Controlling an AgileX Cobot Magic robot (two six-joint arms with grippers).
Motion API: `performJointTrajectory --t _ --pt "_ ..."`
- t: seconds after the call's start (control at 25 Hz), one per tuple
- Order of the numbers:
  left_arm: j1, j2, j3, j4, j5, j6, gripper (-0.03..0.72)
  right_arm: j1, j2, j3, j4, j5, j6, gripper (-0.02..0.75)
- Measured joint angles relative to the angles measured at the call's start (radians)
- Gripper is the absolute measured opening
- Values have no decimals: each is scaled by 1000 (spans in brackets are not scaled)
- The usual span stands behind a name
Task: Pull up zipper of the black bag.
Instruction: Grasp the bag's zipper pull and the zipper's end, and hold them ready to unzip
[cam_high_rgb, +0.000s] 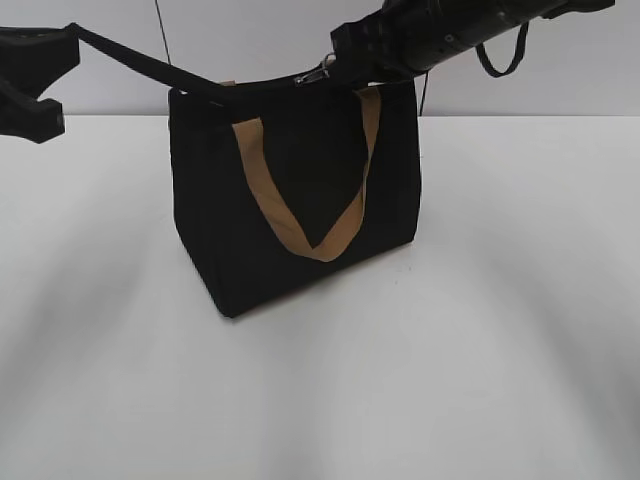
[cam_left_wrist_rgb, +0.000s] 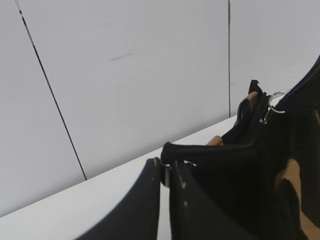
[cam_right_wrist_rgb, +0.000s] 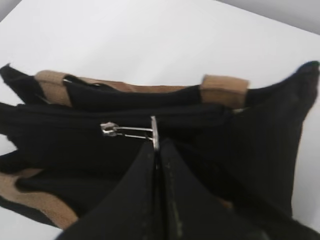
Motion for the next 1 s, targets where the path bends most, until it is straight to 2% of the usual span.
performJointTrajectory --t 0.56,1.0 --pt "2 -1 0 -5 0 0 9 -90 0 0 -13 -23 27 -15" --pt "2 0 0 -5 2 0 9 -88 0 0 1 -16 41 -8"
